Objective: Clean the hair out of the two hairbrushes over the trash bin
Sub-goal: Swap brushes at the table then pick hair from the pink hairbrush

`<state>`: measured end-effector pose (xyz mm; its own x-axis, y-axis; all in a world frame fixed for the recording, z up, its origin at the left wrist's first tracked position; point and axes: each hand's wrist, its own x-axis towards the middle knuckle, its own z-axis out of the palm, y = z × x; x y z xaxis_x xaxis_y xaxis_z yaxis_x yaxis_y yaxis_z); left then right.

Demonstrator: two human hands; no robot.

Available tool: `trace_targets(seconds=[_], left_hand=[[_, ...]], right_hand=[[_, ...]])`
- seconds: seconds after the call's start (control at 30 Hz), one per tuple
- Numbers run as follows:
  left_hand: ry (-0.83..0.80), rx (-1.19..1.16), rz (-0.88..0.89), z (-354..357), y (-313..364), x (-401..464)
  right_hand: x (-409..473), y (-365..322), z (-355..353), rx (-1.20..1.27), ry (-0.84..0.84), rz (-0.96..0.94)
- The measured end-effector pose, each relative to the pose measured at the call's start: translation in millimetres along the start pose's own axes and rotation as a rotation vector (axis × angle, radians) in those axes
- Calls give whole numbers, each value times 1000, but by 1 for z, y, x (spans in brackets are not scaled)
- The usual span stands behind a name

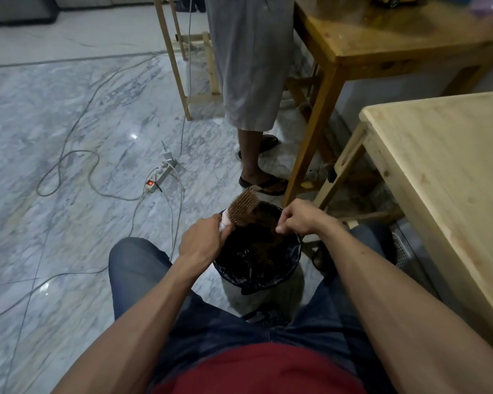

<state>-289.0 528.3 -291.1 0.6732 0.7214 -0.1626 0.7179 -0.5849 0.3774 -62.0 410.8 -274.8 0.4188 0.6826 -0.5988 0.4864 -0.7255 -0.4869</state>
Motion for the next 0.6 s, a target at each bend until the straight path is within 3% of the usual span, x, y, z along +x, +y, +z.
trace_targets(seconds=[0.17,0.37,0.47,0.6], left_hand=[[23,16,9,-2,1,2],[50,30,25,-4,5,3],[40,18,39,-3,6,6],[12,42,49,-3,-3,10]], right_hand=[[9,-11,-6,-122,-14,-12],[21,-31,-9,595,-82,1],[24,-33,-4,557,57,-55],[29,-24,-3,455,248,49]])
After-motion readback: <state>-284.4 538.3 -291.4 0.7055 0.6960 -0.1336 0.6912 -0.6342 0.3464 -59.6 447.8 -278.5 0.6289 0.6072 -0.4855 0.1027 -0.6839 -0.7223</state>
